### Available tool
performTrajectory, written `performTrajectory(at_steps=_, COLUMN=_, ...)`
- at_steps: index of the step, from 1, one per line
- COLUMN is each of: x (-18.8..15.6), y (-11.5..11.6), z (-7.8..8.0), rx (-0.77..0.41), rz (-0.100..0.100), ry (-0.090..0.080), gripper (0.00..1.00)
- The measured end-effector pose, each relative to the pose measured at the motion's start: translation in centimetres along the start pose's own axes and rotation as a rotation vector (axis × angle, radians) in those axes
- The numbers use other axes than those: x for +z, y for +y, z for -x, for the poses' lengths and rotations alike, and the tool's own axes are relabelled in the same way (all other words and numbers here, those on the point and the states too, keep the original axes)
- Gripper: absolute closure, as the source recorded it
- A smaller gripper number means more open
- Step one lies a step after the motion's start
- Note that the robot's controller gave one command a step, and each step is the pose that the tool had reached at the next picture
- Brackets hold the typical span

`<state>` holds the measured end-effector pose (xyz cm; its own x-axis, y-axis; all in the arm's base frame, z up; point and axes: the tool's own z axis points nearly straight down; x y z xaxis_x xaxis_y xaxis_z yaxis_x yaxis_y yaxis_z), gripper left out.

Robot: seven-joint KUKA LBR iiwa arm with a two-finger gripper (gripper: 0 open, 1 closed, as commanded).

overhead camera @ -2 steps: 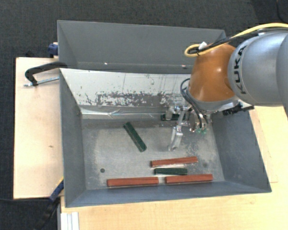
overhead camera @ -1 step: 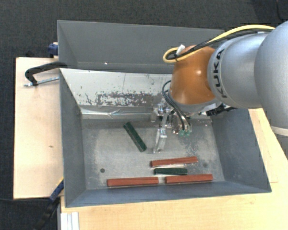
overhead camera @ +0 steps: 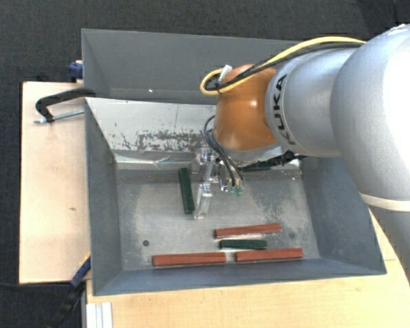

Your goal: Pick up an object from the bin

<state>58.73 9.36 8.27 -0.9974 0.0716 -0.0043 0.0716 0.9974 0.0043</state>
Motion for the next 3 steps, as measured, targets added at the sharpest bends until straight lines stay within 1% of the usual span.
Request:
performTrajectory(at_steps=1, x=0.9, y=0.9, z=1.0, rx=0.086, rz=-0.002, ry=0.0, gripper=0.0)
performTrajectory(at_steps=2, x=1.2, y=3.2, z=-2.9, rx=-0.54, rz=-0.002, ry=0.005, gripper=1.0)
performTrajectory(at_steps=3, x=1.2, y=3.1, z=-2.9, rx=-0.539, rz=-0.002, ry=0.005, gripper=1.0)
